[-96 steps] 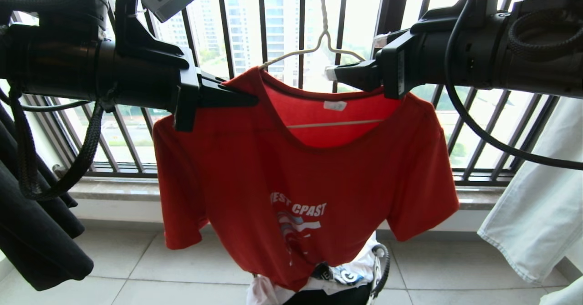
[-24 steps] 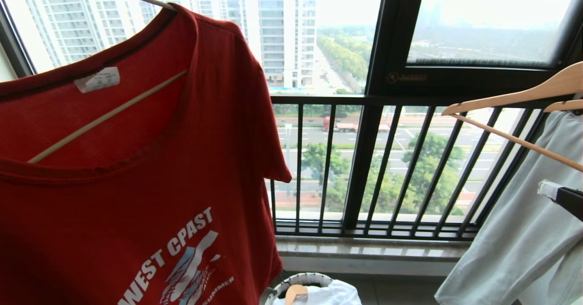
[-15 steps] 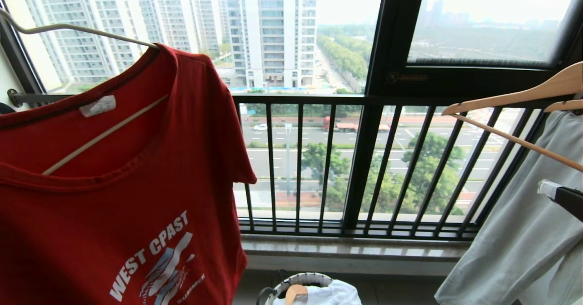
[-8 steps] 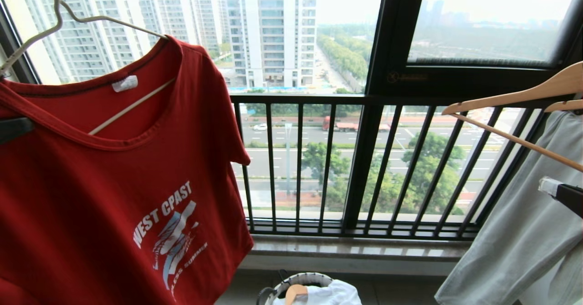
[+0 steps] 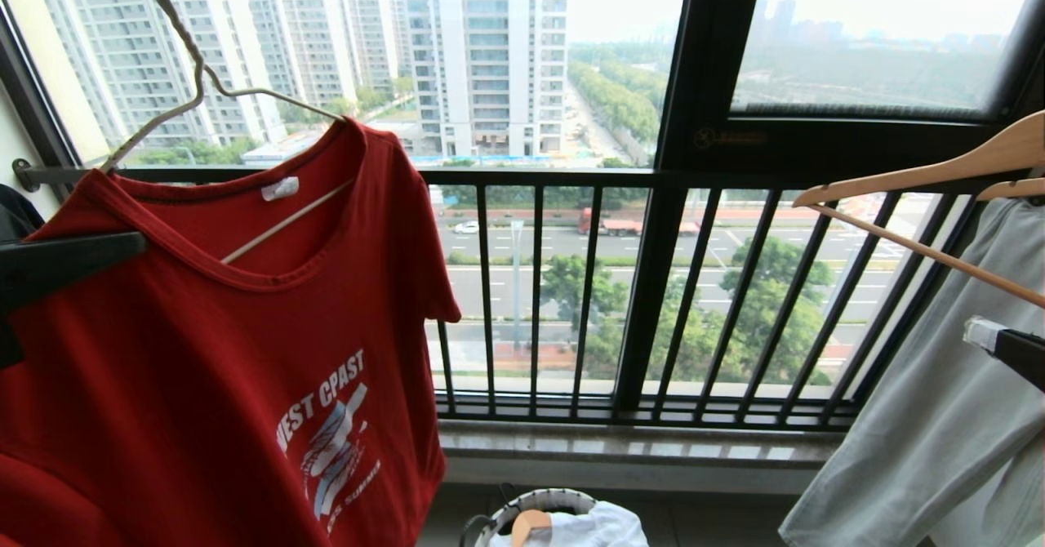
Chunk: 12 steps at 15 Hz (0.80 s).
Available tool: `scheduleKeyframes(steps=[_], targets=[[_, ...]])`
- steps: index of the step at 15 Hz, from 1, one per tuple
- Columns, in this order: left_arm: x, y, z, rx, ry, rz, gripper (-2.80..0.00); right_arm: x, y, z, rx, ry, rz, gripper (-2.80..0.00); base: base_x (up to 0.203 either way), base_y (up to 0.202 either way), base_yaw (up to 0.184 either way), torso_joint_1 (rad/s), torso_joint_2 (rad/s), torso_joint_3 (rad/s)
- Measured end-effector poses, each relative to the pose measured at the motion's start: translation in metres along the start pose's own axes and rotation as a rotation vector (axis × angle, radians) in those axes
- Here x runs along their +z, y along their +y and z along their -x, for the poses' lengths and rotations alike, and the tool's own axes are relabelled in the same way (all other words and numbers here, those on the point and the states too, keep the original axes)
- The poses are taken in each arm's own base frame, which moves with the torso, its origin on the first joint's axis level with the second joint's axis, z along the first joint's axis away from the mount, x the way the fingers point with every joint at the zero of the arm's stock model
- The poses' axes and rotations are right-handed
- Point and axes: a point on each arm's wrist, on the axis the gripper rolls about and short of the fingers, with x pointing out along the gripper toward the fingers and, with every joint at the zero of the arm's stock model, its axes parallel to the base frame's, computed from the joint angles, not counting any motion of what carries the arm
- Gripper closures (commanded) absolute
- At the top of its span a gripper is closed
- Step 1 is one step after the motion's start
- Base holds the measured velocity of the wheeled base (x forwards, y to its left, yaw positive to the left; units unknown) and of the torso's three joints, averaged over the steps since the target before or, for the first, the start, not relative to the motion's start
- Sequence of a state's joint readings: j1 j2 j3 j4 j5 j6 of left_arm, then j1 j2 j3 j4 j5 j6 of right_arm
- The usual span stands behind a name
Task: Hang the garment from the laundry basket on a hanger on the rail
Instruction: Hang the clothes rack on the clothesline
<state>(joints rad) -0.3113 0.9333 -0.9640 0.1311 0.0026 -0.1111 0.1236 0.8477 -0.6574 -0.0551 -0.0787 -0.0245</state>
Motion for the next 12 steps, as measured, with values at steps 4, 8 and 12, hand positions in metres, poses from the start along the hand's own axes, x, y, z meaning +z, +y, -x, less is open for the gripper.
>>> scheduleKeyframes(steps=[4,8,12], targets=[[0.008,-0.001,-0.005,-0.008,-0.064,0.0,0.0,0.003,0.0,0.001,-0.001,-0.011,0.0,-2.8,0.0,0.0,0.0,0.0,0.0,0.0],[0.009,-0.001,-0.007,-0.007,-0.06,0.001,0.0,0.003,0.0,0.001,-0.001,-0.011,0.0,-2.8,0.0,0.0,0.0,0.0,0.0,0.0],[0.006,-0.001,-0.014,-0.004,-0.038,0.001,0.0,0.003,0.0,0.001,-0.001,-0.01,0.001,-2.8,0.0,0.0,0.0,0.0,0.0,0.0]])
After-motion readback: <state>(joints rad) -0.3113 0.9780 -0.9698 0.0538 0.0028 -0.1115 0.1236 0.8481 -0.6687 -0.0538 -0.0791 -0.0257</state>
